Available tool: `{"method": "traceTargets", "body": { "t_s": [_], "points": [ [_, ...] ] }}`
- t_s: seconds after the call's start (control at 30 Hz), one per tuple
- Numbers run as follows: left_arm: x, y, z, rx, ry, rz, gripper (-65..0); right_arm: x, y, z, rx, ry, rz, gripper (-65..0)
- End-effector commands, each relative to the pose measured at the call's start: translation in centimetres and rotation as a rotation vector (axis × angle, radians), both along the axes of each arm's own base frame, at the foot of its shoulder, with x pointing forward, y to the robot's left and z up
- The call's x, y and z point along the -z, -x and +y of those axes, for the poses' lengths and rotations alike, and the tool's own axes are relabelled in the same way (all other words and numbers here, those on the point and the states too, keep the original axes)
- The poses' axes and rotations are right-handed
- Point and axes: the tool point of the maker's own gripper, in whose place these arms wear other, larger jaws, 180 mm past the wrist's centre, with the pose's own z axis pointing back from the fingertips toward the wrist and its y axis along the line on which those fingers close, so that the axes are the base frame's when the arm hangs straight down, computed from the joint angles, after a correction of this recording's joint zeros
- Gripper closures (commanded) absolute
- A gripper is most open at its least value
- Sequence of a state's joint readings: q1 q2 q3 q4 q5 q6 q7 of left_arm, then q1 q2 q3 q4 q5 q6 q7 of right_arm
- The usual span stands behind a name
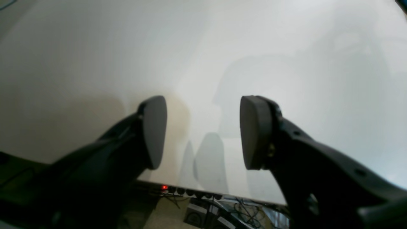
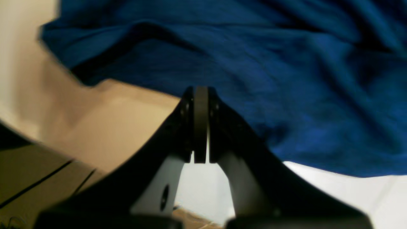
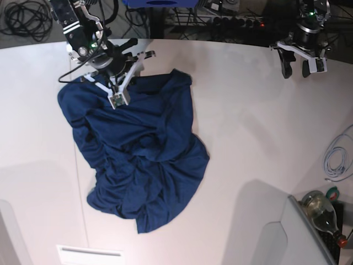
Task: Layout the t-shirt on the table in an organized manner, then fold the t-shirt properly
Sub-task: 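Reach the right gripper into the shirt's middle and grasp a fold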
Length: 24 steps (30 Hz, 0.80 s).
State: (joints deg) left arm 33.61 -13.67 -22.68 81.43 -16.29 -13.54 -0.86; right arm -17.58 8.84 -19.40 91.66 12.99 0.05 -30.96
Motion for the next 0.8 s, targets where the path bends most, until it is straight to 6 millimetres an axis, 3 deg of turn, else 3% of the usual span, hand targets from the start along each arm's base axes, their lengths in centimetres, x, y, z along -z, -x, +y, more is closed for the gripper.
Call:
{"method": "traceTargets", "body": {
  "t_s": [0.0, 0.1, 0.23, 0.27, 0.3, 0.63, 0.77],
  "points": [
    [-0.9, -0.4, 0.4, 0.008, -0.013, -0.033, -35.9, -1.2, -1.4, 0.3, 0.002, -0.018, -0.056, -0.9],
    [-0.8, -0.5, 0.3, 0.009, -0.013, -0.032, -35.9, -1.8, -2.3, 0.9, -0.013, -0.023, -0.075, -8.1],
    [-0.8, -0.3, 0.4, 0.006, -0.014, -0.030, -35.9, -2.0, -2.5, 4.3, -0.134, -0.035, -0.092, -34.4],
    [-0.8, -0.2, 0.5, 0.004, -0.016, -0.028, -35.9, -1.9, -2.7, 4.7, -0.149, -0.031, -0.092, -39.2],
    [-0.8, -0.1, 0.6, 0.003, -0.017, -0.027, -35.9, -1.6, -2.9, 4.8, -0.159, -0.026, -0.089, -39.9],
    [0.4, 1.0, 1.1, -0.017, -0.012, 0.012, -35.9, 0.7, -4.1, 3.7, -0.156, 0.028, -0.046, -19.1],
    [0.4, 0.9, 1.1, -0.020, -0.010, 0.009, -35.9, 0.8, -3.9, 3.7, -0.155, 0.028, -0.039, -1.1]
  ]
}}
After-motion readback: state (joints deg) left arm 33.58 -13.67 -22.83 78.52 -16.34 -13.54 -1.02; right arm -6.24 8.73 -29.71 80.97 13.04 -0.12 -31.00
